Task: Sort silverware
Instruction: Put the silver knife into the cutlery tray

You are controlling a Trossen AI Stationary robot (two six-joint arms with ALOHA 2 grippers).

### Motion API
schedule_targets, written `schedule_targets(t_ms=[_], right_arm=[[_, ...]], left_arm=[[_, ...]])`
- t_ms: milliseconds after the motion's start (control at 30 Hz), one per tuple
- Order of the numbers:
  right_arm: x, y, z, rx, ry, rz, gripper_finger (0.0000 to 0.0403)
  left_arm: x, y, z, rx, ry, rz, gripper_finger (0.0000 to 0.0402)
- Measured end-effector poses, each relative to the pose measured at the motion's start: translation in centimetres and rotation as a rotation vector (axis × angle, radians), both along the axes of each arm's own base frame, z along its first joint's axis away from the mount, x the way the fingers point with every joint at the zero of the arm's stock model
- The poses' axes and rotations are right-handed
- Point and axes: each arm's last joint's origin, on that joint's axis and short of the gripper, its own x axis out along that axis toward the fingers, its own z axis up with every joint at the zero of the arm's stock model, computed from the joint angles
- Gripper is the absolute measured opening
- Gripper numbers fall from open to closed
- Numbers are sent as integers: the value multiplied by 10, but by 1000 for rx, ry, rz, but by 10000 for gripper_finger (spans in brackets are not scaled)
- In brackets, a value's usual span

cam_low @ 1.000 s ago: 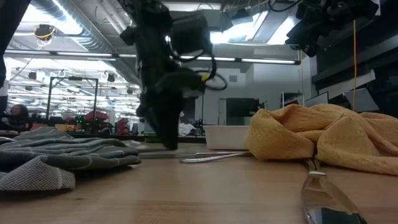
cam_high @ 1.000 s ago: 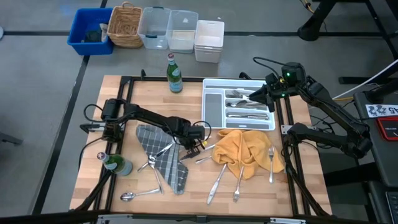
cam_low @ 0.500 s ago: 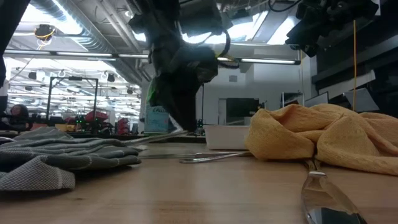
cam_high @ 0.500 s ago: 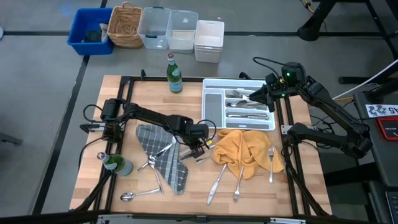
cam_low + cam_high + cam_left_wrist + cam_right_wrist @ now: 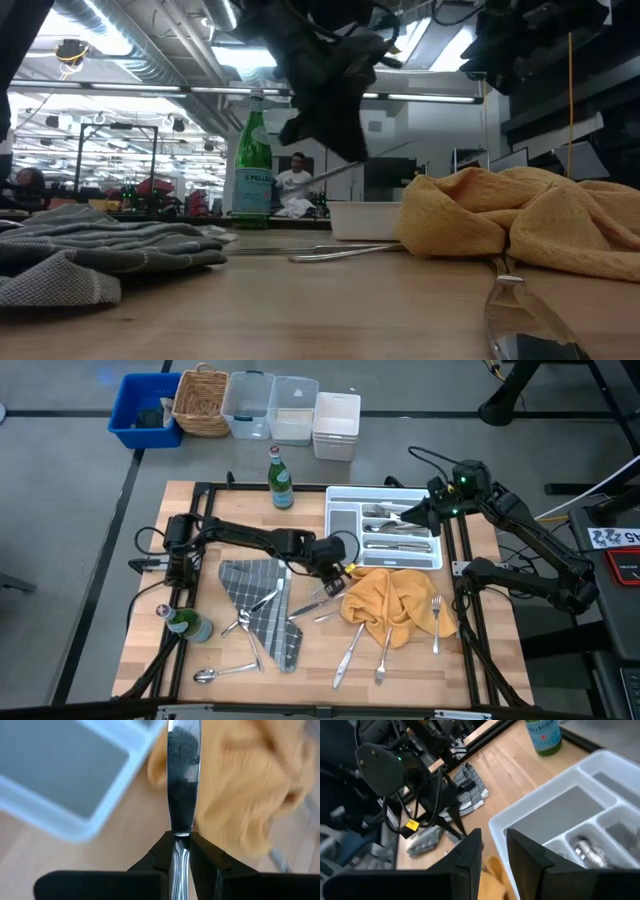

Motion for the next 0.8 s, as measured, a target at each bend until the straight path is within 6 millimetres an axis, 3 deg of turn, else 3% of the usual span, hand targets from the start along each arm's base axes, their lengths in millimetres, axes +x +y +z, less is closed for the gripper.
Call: schedule_targets(t_ms=[400,800], right_arm=[[-4,-2,-7,282,111,-306,96],[-1,-6,-2,235,56,-344,96]], left_arm=[[20,55,26,-20,-374,182,37],[29,83,46,10,-653,330,44]])
